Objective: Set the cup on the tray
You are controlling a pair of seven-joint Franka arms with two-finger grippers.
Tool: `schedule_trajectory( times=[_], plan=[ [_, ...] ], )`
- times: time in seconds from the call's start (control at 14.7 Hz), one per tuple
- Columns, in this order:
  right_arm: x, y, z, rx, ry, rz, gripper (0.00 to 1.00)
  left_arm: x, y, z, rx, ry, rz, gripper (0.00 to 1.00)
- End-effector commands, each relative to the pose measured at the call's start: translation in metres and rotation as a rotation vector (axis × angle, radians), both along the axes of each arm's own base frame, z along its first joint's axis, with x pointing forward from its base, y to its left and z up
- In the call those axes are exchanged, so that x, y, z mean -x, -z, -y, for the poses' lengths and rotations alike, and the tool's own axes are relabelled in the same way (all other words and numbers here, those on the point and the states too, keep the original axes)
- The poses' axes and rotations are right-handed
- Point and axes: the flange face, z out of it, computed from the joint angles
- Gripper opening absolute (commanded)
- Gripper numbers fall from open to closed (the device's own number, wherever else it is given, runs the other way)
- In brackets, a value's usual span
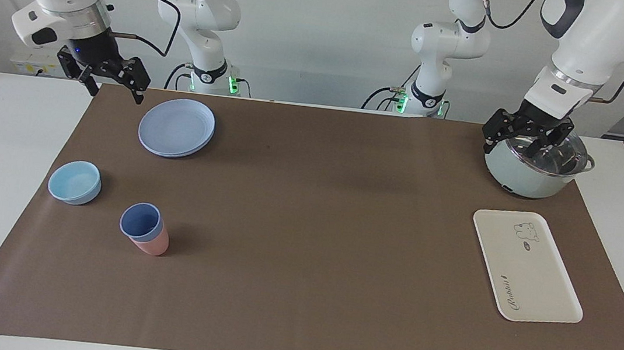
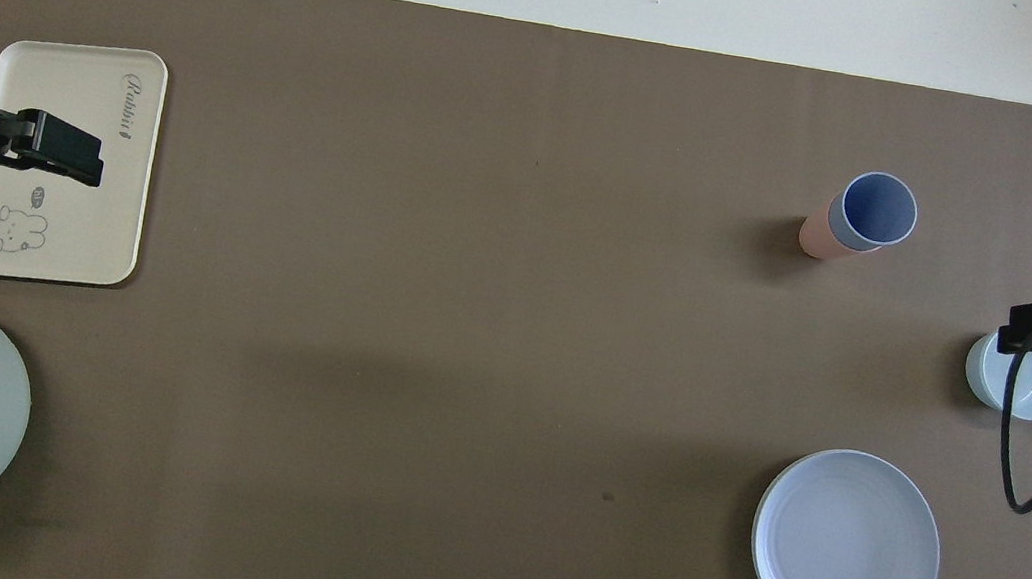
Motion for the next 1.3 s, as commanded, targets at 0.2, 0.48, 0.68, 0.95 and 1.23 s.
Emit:
schedule_trajectory(
  times=[0.2, 0.48, 0.68, 0.95, 1.23],
  plan=[
    [0.008, -0.002, -0.001, -0.008, 0.017, 0.005, 1.0, 0.008, -0.004, -0.002, 0.002, 0.012, 0.006, 1.0],
    [0.01, 0.009, 0.01, -0.021, -0.087, 0.02, 1.0, 0.008, -0.004, 0.001, 0.003, 0.023, 0.011, 1.0],
    [0.013, 0.039, 0.055, -0.112, -0.278, 0.148, 1.0, 0.009, -0.002, -0.001, 0.002, 0.021, 0.006, 1.0],
    [0.003, 0.089, 0.106, -0.165, -0.549, 0.297, 1.0, 0.009, 0.001, 0.003, 0.002, 0.021, 0.003, 1.0],
    [-0.014, 0.177, 0.158, -0.348, -0.75, 0.509, 1.0, 0.008, 0.002, 0.0, 0.004, 0.019, 0.014, 1.0]
  ],
)
